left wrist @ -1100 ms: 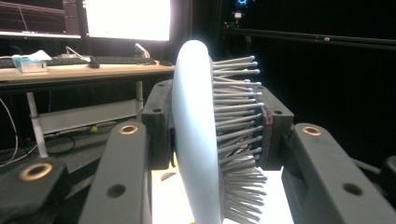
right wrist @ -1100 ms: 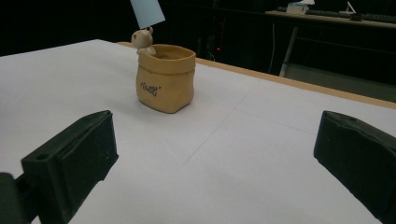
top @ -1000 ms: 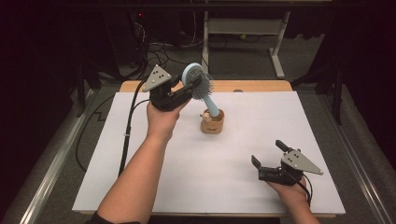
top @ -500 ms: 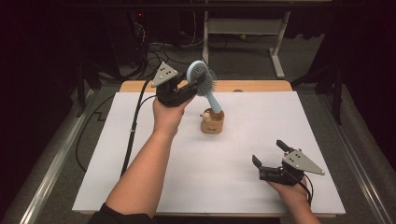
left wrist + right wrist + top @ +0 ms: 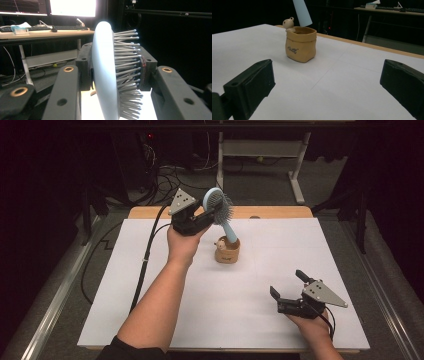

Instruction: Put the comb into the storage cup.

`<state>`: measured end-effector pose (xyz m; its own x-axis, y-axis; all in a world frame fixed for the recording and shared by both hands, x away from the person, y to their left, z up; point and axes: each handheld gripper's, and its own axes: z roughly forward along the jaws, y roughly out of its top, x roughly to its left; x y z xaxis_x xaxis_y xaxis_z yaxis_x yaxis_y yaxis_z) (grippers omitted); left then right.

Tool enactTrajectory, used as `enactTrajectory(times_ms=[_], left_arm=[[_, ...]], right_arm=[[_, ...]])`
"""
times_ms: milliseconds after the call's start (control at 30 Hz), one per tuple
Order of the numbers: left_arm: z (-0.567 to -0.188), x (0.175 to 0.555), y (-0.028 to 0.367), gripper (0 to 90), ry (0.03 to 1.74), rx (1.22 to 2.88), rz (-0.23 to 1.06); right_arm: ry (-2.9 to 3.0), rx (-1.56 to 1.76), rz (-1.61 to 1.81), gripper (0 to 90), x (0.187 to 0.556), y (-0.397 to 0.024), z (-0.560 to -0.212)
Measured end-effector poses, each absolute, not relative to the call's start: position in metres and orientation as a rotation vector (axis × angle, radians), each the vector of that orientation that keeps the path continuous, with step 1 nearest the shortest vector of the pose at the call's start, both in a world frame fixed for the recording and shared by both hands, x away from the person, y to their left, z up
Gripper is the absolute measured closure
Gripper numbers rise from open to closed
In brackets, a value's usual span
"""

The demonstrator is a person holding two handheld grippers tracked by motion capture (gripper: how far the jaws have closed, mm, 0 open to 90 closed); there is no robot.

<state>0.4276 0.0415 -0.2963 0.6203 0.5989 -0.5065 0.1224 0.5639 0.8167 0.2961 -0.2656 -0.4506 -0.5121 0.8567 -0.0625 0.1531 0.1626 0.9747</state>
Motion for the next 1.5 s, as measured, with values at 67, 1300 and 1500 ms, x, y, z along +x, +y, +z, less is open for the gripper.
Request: enactTrajectory(times_ms=[67,1300,1500], left_arm=[[-0.297,0.429,0.042,57.6,0.883,0.951,0.326],[-0.33,0.442,0.031,57.4,0.957,0.972,0.307],[-0.333,0.442,0.03,57.4,0.957,0.978,0.309]], right_arm=[[1.797,0.962,1.393,0.0,0.296,-0.266,-0.451],[1.791,0.962,1.401,0.0,0.296,-0.266,-0.45],[1.793,0.963,1.403,0.0,0.296,-0.266,-0.45]])
